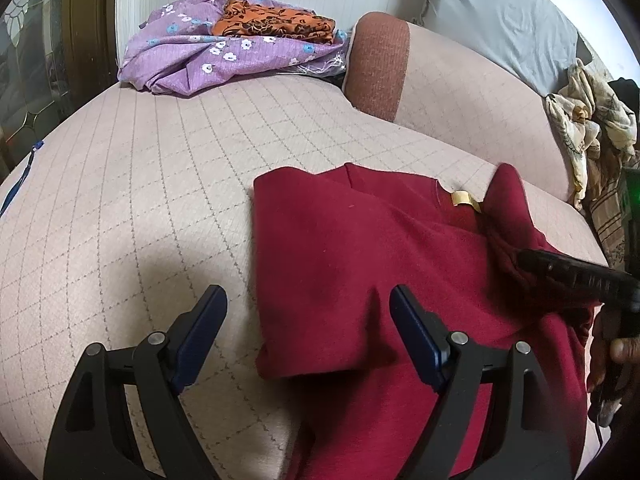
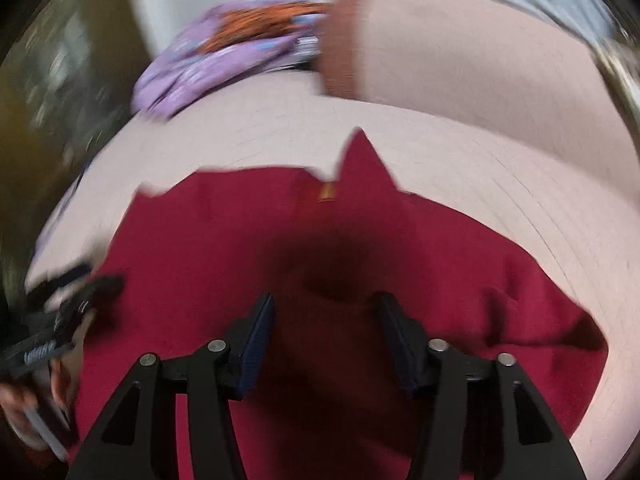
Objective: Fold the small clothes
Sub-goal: 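Grasp the sweater near the neckline with the left tool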
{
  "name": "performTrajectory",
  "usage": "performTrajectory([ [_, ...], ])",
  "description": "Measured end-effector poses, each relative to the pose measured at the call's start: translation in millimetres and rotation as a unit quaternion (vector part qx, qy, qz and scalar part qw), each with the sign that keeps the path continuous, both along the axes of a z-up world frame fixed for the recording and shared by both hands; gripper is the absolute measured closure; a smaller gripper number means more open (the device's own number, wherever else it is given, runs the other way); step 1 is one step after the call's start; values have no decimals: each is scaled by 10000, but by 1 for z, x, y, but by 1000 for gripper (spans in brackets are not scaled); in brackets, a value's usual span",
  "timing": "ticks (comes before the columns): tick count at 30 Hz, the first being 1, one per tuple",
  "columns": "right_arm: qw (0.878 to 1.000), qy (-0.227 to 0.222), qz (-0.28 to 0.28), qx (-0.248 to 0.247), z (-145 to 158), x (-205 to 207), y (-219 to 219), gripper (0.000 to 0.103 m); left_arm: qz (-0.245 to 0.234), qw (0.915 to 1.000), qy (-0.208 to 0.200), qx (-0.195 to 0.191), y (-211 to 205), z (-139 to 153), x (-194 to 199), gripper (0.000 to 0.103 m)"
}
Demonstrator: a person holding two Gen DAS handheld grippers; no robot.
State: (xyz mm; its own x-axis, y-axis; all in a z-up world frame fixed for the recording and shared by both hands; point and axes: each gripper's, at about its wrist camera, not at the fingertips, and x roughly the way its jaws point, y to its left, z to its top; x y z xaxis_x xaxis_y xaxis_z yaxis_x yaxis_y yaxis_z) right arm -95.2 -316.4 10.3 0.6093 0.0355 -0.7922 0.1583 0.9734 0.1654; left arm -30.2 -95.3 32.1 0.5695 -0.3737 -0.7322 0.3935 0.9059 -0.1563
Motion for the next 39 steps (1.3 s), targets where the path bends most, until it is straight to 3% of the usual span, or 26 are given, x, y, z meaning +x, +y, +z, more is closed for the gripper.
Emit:
performTrajectory([
  [3, 9990, -50, -220, 398, -4, -6, -20, 43, -47, 10000, -33, 30, -2, 0, -2, 19],
  [8, 9995, -314, 5, 37, 8, -10, 2, 43, -104, 9999, -69, 1, -4, 2, -3, 19],
  [11, 9984, -490, 263, -99, 20, -6, 22, 42, -191, 9996, -35, -213, -3, 4, -3, 19],
  [14, 9963, -115, 401, -754, 7, 10, 41, 45, -384, 9975, 252, -541, -2, 3, 1, 19],
  [15, 9935, 187, 294, -1087, -5, 18, 44, 50, -390, 9971, 299, -579, -2, 3, 2, 19],
  [16, 9928, 419, 216, -1101, -17, 24, 40, 64, -382, 9971, 302, -589, -1, 3, 2, 19],
  [19, 9963, 169, 79, -836, -15, 21, 30, 90, -477, 9947, 416, -806, 1, 3, 4, 19],
  [22, 9986, -313, 364, 222, 9, 4, 23, 91, -612, 9884, 659, -1221, 2, 4, 6, 18],
  [24, 9953, -587, 658, 404, 23, -11, 30, 91, -630, 9862, 705, -1361, 3, 4, 6, 17],
  [27, 9905, -704, 973, 672, 21, -23, 36, 83, -642, 9848, 710, -1452, 2, 4, 7, 17],
  [29, 9930, -320, 902, 697, 3, -21, 36, 63, -651, 9855, 675, -1416, 1, 5, 5, 17],
  [32, 9944, 86, 732, 755, -9, -28, 33, 62, -646, 9860, 514, -1450, 3, 12, 1, 17],
  [33, 9941, -11, 721, 806, -6, -40, 31, 60, -636, 9855, 414, -1519, 4, 17, -1, 17],
  [35, 9943, -209, 654, 821, 5, -62, 26, 47, -669, 9854, 177, -1559, 3, 27, -7, 17],
  [39, 9943, -573, 439, 783, 24, -100, 11, 41, -953, 9878, 91, -1225, -22, 29, -13, 17],
])
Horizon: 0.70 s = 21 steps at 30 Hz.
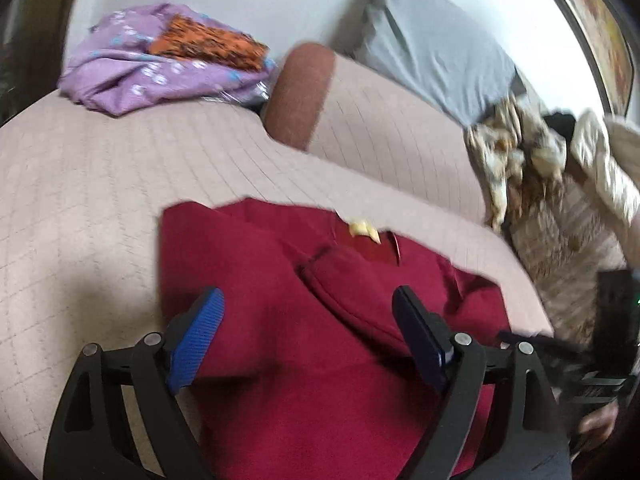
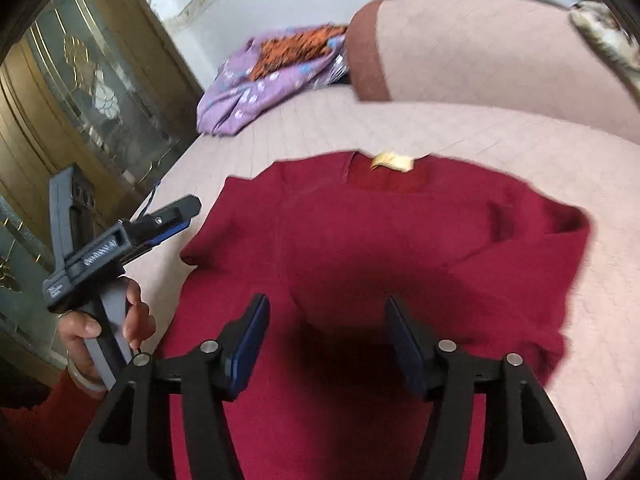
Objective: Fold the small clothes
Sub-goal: 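Grasp the sweater near the neckline with the left tool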
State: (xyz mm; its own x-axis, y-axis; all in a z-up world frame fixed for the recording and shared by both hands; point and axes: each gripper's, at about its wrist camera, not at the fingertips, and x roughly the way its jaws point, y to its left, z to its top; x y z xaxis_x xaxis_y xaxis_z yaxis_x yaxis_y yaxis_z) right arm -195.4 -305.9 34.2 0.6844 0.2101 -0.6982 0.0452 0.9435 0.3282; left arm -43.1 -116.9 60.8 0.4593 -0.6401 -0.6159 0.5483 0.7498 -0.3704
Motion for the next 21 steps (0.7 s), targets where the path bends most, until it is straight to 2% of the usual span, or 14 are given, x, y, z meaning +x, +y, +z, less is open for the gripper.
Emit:
performTrajectory([
  [4, 9978, -116, -611, -225, 13, -22, -13, 37, -208, 9992, -7, 354, -29, -5, 1, 17],
  [7, 9965, -155, -818, 77, 12, -31, -33, 37, -333, 9959, -180, 828, -58, -7, 8, 17],
  [11, 9929, -112, -1110, 413, 3, -36, -56, 37, -521, 9925, 43, 1109, -85, -17, 21, 18],
  [13, 9917, -86, -1165, 537, -1, -34, -63, 37, -569, 9913, 286, 1150, -96, -25, 28, 40],
  [14, 9904, -76, -1240, 601, -3, -34, -67, 37, -590, 9887, 388, 1319, -104, -31, 32, 64],
  [15, 9895, -82, -1296, 639, -5, -36, -70, 37, -541, 9864, 288, 1528, -110, -33, 31, 83],
  [18, 9867, -113, -1461, 701, -6, -40, -81, 37, -511, 9855, 65, 1614, -114, -22, 25, 98],
  [21, 9835, -86, -1669, 689, -8, -46, -92, 37, -325, 9902, -284, 1326, -102, 11, 19, 100],
])
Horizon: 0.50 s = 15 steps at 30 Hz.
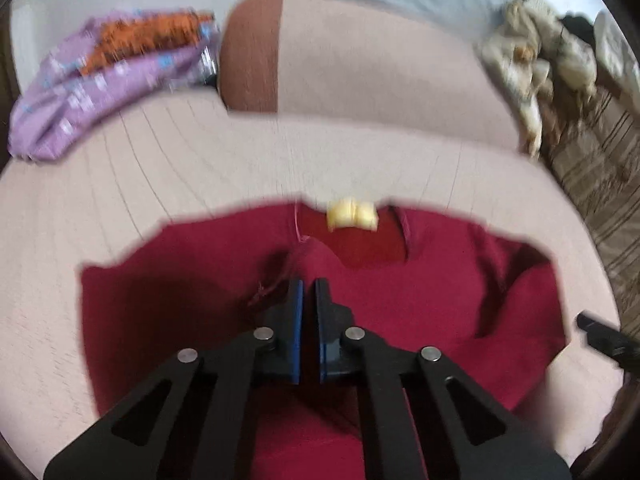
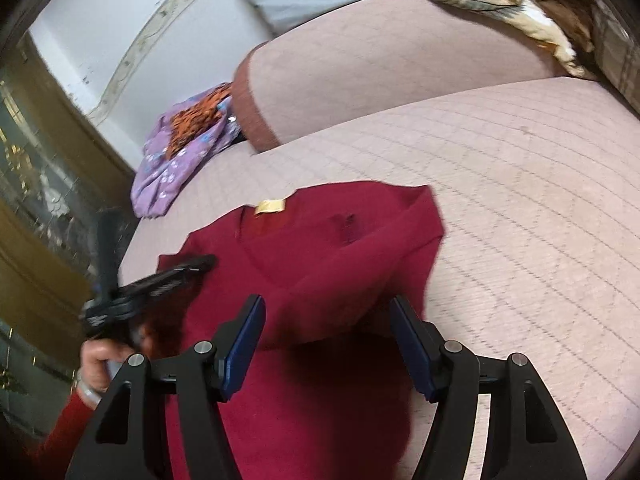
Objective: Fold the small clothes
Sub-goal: 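Grasp the sweater near the neckline with the left tool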
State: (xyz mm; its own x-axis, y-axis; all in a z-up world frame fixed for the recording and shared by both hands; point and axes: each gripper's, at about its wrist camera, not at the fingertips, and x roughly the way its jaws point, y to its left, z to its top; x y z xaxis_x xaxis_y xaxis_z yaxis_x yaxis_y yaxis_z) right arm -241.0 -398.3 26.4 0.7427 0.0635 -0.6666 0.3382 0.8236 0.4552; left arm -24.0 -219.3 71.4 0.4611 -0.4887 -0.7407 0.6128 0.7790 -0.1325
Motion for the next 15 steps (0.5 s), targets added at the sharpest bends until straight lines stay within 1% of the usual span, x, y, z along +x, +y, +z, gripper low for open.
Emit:
performTrajectory([
  [2, 9999, 43, -135, 51, -1, -3, -8, 36, 189, 9989, -188, -387, 17, 26, 0, 100],
  [4, 9997, 92, -218, 115, -4, -4, -12, 35, 446, 9960, -320, -703, 35, 43, 4, 100],
  [6, 9995, 163, -223, 154, -8, -3, -11, 35, 742, 9929, -348, -867, 49, 49, 11, 100],
  [7, 9994, 207, -212, 150, -10, -1, -10, 35, 898, 9914, -321, -894, 57, 48, 13, 100],
  [9, 9993, 321, -158, 72, -14, 2, -6, 35, 990, 9915, -234, -815, 62, 39, 16, 100],
  [11, 9989, 463, -52, -90, -18, 6, 0, 35, 1075, 9920, -42, -664, 67, 20, 18, 100],
  [13, 9964, 666, 76, -513, -22, 12, 9, 35, 1156, 9914, 198, -589, 69, 3, 22, 100],
  [14, 9948, 729, 138, -702, -23, 14, 13, 35, 1188, 9908, 251, -589, 70, -1, 22, 100],
  [15, 9906, 832, 255, -1057, -26, 18, 20, 35, 1217, 9905, 265, -591, 71, -2, 22, 100],
])
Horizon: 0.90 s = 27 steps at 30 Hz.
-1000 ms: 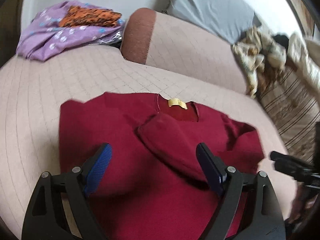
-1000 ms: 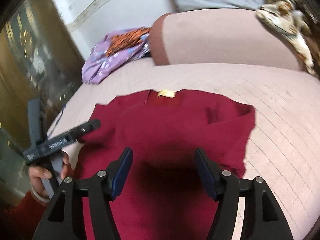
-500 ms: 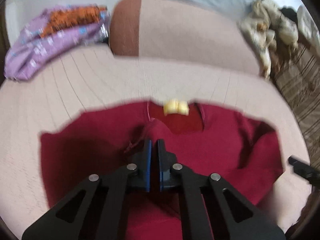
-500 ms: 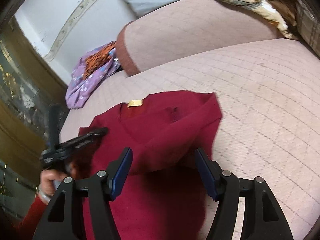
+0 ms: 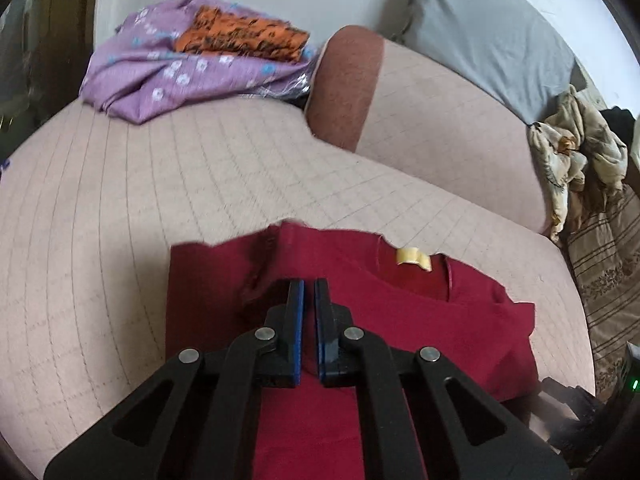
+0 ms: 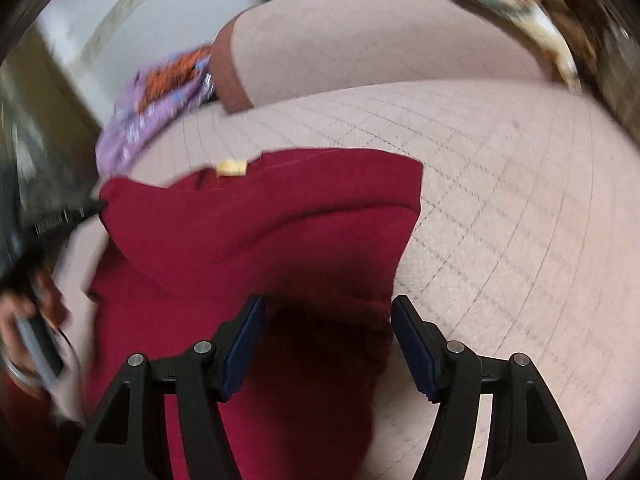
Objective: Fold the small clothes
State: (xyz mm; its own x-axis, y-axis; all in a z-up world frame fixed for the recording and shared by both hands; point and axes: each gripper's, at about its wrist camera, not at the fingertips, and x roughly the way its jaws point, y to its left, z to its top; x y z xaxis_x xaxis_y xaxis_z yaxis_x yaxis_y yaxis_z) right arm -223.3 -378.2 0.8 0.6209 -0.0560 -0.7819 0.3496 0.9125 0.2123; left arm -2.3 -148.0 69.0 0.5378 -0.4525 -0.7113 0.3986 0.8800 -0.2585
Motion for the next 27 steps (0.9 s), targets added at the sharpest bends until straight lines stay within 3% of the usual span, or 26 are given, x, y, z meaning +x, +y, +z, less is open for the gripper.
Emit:
performTrajectory([
  [4, 9932, 258, 272, -1100, -8, 7, 18, 40, 7, 10000, -16, 2, -1, 1, -3, 100],
  [6, 9897, 348, 217, -1369, -12, 12, 18, 50, -27, 10000, -37, 20, -3, 1, -7, 100],
  [7, 9886, 408, 175, -1439, -15, 16, 17, 75, -34, 10000, -43, 27, -6, 1, -6, 100],
  [8, 9896, 397, 63, -1384, -16, 17, 12, 86, -45, 10000, -49, 32, -7, 1, -9, 100],
  [11, 9949, 48, -415, -919, -8, 3, -4, 91, -75, 10000, -30, 27, -6, -1, -16, 100],
  [16, 9924, 177, -808, -912, 3, -21, -17, 95, -117, 9996, 111, 222, -7, -20, -30, 100],
  [20, 9929, 410, -872, -702, -9, -24, -24, 96, -134, 9986, 324, 399, -5, -39, -37, 100],
  [24, 9921, 693, -730, -748, -13, -26, -16, 95, -74, 9987, 353, 363, 7, -37, -39, 100],
  [27, 9929, 723, -887, -309, -6, -42, -23, 80, -61, 9995, 120, 270, 13, -20, -40, 100],
])
